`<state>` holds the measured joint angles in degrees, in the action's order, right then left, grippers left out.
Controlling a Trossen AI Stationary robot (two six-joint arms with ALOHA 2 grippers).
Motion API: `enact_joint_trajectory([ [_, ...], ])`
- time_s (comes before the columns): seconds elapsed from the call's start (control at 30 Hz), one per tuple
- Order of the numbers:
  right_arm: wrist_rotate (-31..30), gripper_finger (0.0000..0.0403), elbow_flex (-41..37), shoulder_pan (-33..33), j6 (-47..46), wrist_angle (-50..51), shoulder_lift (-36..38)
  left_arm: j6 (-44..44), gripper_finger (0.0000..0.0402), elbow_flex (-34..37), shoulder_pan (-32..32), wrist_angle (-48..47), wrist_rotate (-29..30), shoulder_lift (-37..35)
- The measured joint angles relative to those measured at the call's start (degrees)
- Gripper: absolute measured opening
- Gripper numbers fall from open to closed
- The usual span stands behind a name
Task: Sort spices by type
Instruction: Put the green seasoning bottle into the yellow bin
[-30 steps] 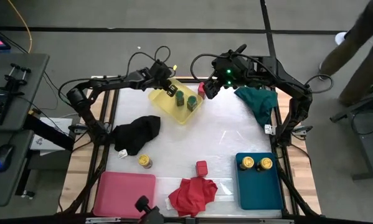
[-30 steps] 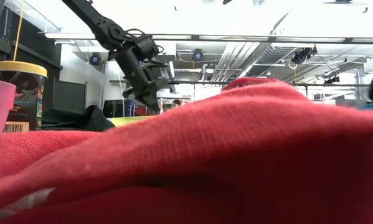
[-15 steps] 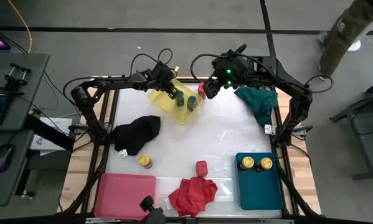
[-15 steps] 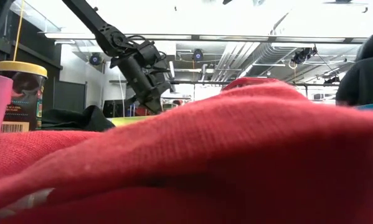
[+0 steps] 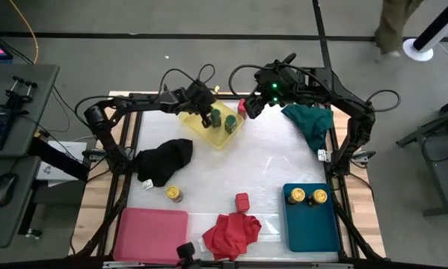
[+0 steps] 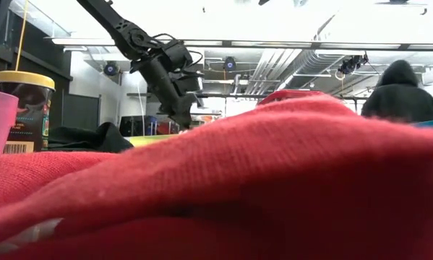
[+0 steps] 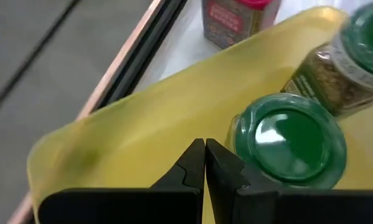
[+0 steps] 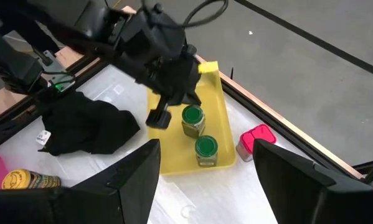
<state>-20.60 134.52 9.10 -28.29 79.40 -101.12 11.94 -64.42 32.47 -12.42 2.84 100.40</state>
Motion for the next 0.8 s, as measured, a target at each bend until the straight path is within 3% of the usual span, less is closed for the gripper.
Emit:
enact_joint_trajectory([
  [0.2,-0.02,0.0252,0.00,0.00,0.07,-0.22,0.00,4.69,0.0000,0.00,-2.87,0.21,6.15,0.23],
  [0.57,-0.04,0.0252,0.00,0.00,0.19,-0.83,0.00,4.23,0.0000,0.00,-5.88,-1.44,7.10,0.44],
  [0.8,-0.07,0.0252,0.00,0.00,0.25,-0.83,0.00,4.27,0.0000,0.00,-7.15,-4.24,10.91,-1.22],
])
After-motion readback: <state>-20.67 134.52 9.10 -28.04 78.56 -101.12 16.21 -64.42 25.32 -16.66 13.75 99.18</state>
